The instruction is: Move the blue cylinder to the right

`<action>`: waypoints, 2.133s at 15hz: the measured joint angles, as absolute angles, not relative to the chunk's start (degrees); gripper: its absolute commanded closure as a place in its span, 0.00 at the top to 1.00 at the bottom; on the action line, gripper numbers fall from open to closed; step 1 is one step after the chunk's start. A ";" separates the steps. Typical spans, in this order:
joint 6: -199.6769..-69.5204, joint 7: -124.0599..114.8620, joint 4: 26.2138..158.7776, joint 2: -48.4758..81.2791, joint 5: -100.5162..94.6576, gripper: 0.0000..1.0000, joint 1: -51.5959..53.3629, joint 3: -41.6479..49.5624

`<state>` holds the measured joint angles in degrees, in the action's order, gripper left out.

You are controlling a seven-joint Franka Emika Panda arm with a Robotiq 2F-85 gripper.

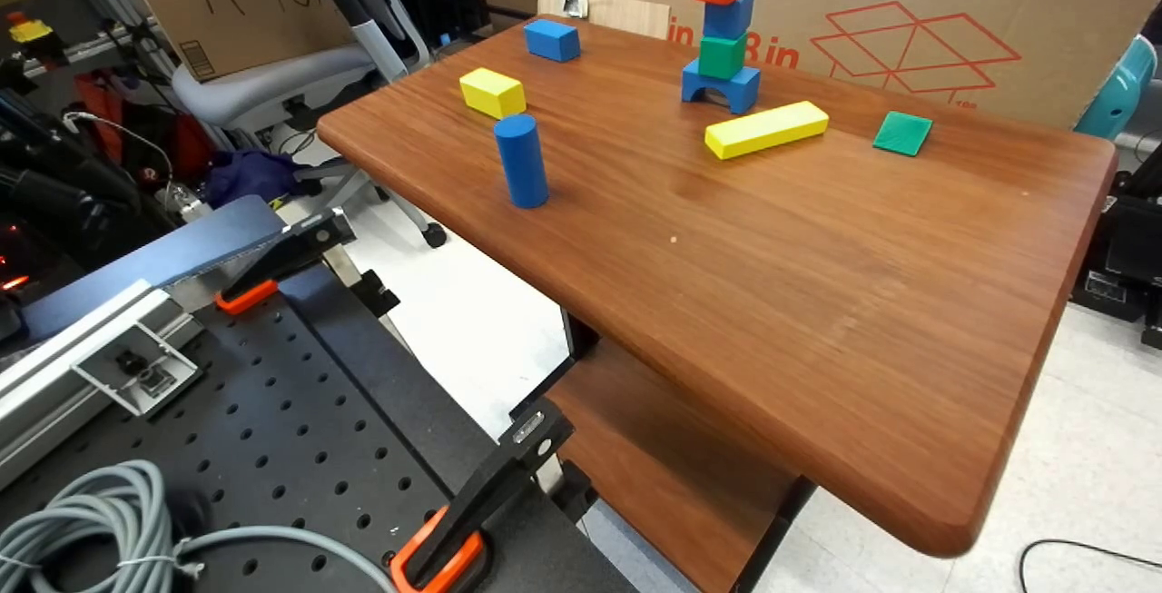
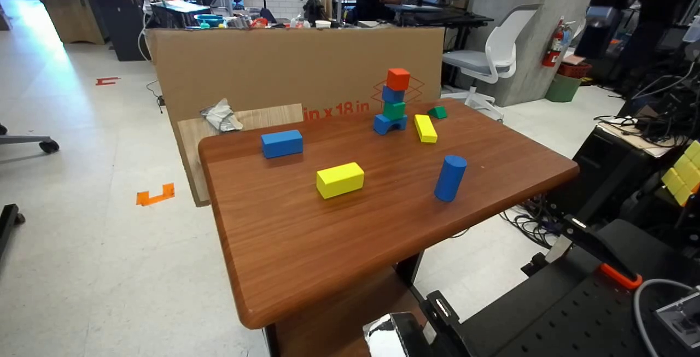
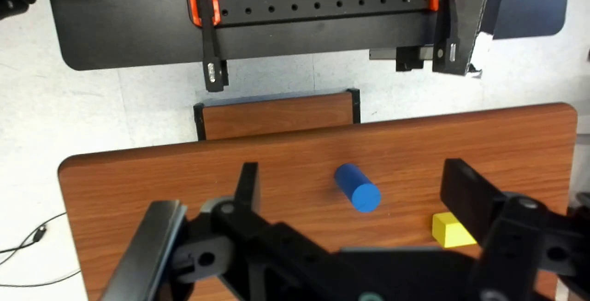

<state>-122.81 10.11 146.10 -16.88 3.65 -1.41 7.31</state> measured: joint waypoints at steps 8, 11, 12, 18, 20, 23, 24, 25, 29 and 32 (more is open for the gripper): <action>-126.27 10.13 151.42 -12.37 3.43 1.00 0.72 2.77; -129.98 10.06 152.76 -11.45 0.72 1.00 0.72 2.12; -131.41 9.91 153.11 -11.07 -0.70 1.00 0.70 2.05; -137.52 7.87 153.89 -7.73 -3.75 1.00 0.70 1.34; -139.88 6.20 153.88 -6.05 -3.75 1.00 0.72 0.62; -142.12 3.32 153.33 -3.43 -4.44 1.00 0.72 -0.38; -142.63 2.33 152.98 -2.59 -5.18 1.00 0.72 -0.54; -143.02 1.37 152.55 -1.77 -5.91 1.00 0.72 -0.62; -144.15 -2.96 150.11 1.67 -10.32 1.00 0.72 -0.64; -144.99 -5.55 148.31 4.31 -12.32 1.00 0.97 -0.66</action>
<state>-144.99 -5.55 148.31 4.31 -12.32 0.97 -0.66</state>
